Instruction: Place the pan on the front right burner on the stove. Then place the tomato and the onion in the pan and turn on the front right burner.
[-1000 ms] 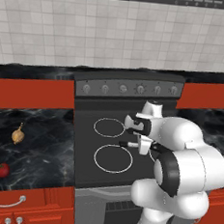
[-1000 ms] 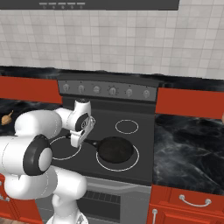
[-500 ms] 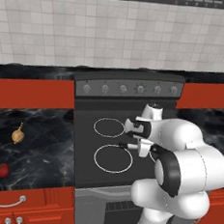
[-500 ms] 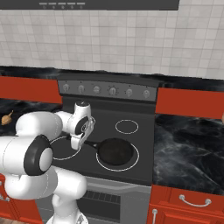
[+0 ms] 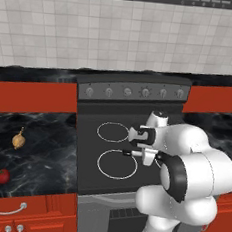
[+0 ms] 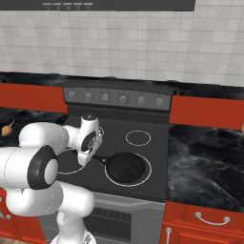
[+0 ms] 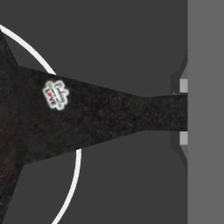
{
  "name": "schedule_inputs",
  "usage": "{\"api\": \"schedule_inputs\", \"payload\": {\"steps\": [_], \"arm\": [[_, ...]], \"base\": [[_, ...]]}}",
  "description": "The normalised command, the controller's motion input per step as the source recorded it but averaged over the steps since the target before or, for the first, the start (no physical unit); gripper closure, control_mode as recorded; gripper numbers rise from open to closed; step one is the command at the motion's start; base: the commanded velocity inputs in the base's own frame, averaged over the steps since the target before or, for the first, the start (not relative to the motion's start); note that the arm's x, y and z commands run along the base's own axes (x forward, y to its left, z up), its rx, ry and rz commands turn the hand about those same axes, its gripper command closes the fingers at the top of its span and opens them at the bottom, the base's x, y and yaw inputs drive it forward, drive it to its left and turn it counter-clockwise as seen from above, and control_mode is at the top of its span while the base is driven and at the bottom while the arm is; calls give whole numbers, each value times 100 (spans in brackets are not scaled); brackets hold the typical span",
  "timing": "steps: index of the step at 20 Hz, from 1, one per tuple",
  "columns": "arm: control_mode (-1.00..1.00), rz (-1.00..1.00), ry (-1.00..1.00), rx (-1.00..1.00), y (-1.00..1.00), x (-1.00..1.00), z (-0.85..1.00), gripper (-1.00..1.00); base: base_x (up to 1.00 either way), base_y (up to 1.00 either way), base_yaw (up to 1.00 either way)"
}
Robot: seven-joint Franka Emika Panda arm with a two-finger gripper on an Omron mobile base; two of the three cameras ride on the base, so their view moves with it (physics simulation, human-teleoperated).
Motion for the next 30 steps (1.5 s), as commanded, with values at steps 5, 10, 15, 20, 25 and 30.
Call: {"api": "schedule_inputs", "payload": {"steps": [5,10,15,20,25,30], "arm": [[-100,0,-1,0,0,19,-9,100],[-100,0,0,0,0,15,-10,100],[-100,0,0,0,0,1,-6,-100],[-100,0,0,0,0,0,0,-100],[-100,0,-4,0,0,-2,14,-100],[-100,0,-2,0,0,-12,69,-100]], "base": [[0,0,0],[0,0,0],[0,0,0],[0,0,0],[0,0,0],[0,0,0]]}}
